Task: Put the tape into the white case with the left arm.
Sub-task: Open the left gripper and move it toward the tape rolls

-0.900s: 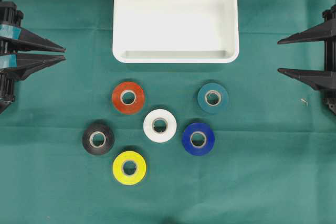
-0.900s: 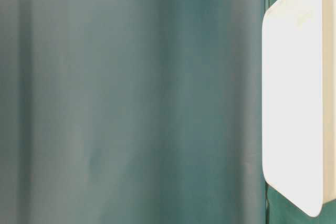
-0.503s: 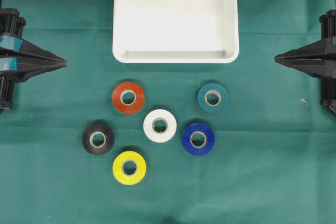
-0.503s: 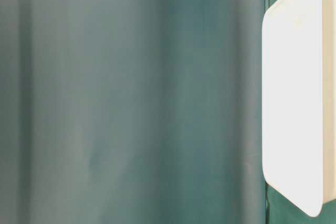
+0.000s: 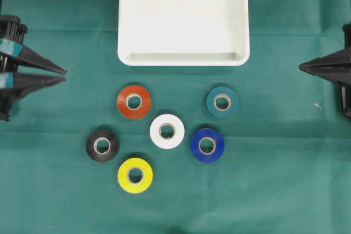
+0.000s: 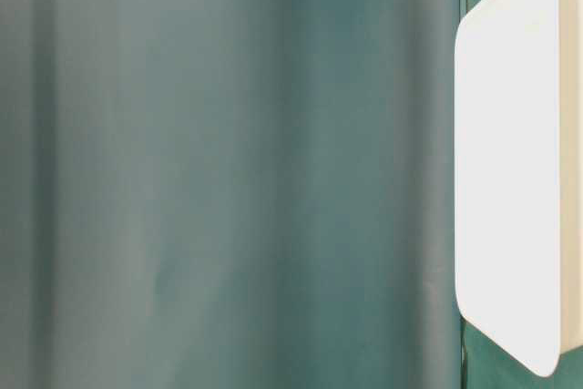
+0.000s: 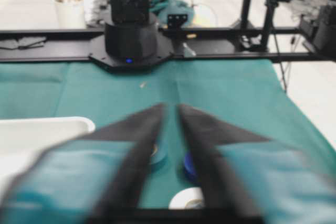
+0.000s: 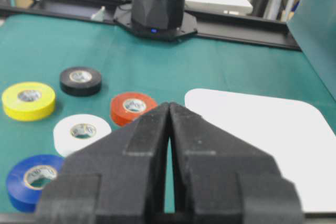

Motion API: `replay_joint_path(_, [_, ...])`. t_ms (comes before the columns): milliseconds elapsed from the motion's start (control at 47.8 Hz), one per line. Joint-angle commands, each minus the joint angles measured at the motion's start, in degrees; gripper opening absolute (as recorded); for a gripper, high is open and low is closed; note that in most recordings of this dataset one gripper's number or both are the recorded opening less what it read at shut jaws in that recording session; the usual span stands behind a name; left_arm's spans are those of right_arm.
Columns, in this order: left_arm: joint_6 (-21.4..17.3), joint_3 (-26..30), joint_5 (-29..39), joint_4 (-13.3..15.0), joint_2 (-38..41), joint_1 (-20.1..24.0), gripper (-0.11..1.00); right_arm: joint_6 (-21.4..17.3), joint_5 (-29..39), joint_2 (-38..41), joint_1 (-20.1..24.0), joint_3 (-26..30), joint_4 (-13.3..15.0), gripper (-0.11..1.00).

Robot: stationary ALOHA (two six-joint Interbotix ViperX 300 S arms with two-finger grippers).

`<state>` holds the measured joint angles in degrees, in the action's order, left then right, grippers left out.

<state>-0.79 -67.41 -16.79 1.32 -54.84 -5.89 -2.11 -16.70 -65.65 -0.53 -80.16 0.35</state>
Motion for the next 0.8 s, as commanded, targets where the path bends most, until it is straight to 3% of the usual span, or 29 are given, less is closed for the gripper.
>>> replay_joint_path(0, [-0.18, 1.32, -0.62, 0.09, 0.44, -0.18, 0.48, -0.62, -0.26, -1.14, -0.09, -0.09, 0.09, -0.09])
replay_joint_path(105, [-0.53, 1.49, -0.62, 0.0, 0.53, -0.18, 0.8, -1.14, -0.26, -1.76, -0.09, -0.97, 0.09, -0.09])
replay_joint_path(209, [-0.44, 1.76, -0.62, 0.0, 0.53, -0.18, 0.98, -1.41, -0.26, -1.58, -0.09, -1.67, 0.09, -0.09])
replay_joint_path(356, [-0.18, 2.02, -0.53, 0.09, 1.41, -0.18, 0.99, -1.41, -0.26, -1.05, -0.09, -2.9, 0.09, -0.09])
replay_joint_path(775, [0.0, 8.0, 0.44, 0.18, 16.61, -0.18, 0.99, -1.58, 0.97, -1.14, -0.09, -7.91, 0.09, -0.09])
